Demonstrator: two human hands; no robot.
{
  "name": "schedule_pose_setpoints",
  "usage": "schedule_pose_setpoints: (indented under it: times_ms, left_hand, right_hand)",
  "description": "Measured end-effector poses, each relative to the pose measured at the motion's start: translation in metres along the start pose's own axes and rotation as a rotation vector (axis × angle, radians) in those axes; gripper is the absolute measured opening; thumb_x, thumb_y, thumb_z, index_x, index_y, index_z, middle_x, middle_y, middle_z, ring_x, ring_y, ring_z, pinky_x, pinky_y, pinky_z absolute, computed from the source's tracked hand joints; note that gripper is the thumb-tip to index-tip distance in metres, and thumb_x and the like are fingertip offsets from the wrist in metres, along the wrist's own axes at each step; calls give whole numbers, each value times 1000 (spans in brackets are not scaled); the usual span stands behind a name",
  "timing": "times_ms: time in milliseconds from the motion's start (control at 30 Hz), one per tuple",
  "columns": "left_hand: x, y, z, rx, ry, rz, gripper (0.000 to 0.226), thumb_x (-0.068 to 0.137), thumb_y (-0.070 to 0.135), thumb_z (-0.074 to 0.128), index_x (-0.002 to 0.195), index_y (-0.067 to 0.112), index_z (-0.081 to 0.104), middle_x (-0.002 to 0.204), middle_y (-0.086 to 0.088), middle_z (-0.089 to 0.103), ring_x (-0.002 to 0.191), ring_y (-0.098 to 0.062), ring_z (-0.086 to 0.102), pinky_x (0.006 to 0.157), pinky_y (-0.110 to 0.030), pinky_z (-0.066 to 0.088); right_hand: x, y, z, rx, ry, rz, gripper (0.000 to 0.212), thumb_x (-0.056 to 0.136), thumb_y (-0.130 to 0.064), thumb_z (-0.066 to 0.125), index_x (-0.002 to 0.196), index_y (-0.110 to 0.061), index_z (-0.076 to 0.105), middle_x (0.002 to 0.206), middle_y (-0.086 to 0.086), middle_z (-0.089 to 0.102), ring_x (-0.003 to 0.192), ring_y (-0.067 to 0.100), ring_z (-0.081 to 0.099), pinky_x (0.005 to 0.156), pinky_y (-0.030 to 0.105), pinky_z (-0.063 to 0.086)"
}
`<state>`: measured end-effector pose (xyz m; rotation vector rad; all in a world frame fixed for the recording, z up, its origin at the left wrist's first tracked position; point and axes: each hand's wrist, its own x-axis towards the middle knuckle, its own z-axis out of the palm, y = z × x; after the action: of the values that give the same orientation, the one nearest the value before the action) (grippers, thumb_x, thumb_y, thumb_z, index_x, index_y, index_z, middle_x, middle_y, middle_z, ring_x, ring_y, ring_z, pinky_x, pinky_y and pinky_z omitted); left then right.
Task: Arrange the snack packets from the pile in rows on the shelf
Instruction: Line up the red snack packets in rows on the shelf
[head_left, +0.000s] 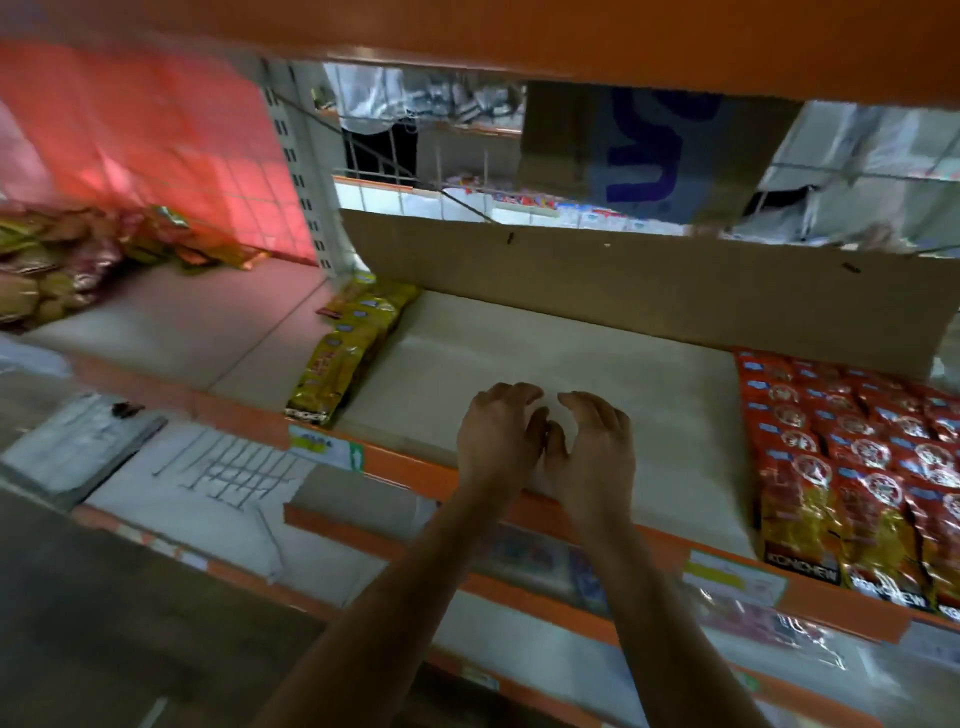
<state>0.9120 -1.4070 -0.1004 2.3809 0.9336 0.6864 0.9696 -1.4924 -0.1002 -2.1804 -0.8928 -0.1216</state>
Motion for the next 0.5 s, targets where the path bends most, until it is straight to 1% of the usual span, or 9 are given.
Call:
schedule_pose_setpoints:
  times_ms: [100,167,233,300,367,400,500]
  left_hand:
    - [7,-42,-38,19,64,-42,30,94,27,56,121,19,64,120,-4,62,112,-22,52,88,-30,42]
    - [12,-71,-65,25,105,-61,30,92,27,58,120,18,65,120,-6,63,114,-25,52,90,-32,42]
    - [15,-101,-95,56,158,-82,28,90,25,61,116,16,67,116,-9,64,110,-30,54,89,-35,42]
    - [16,-133,-123,111,222,-98,25,87,22,64,109,13,69,110,-13,66,103,-36,55,84,-38,43]
    - [14,-164,-148,156,276,-114,24,85,21,67,107,12,70,106,-13,68,99,-36,57,84,-38,44]
    - [13,-179,-160,168,286,-125,27,85,21,67,110,12,70,108,-12,68,102,-36,56,86,-38,44]
    - [11,-218,-191,207,272,-176,35,89,28,62,122,15,63,121,-7,63,114,-30,51,94,-36,42]
  right_hand:
    - [3,-42,36,31,-63,-60,37,85,-8,63,122,-7,62,126,11,60,120,29,47,98,31,38]
    - [4,-72,61,62,-92,-95,37,85,-7,62,122,-6,62,126,11,60,121,30,48,100,33,37]
    - [4,-104,86,101,-107,-126,37,82,-4,64,119,-4,63,123,14,61,119,33,50,100,35,37]
    - [1,-136,113,121,-117,-187,31,79,-2,66,110,-1,66,115,18,65,111,36,55,95,38,41]
    - [-3,-166,140,123,-132,-219,25,81,-6,65,105,-2,67,110,17,66,106,37,57,91,38,42]
    - [-6,-180,153,135,-148,-213,26,83,-8,65,109,-3,67,113,17,65,108,36,56,92,38,41]
    - [-15,-218,187,162,-195,-230,37,83,-8,64,120,-3,62,126,15,60,122,33,50,102,37,35]
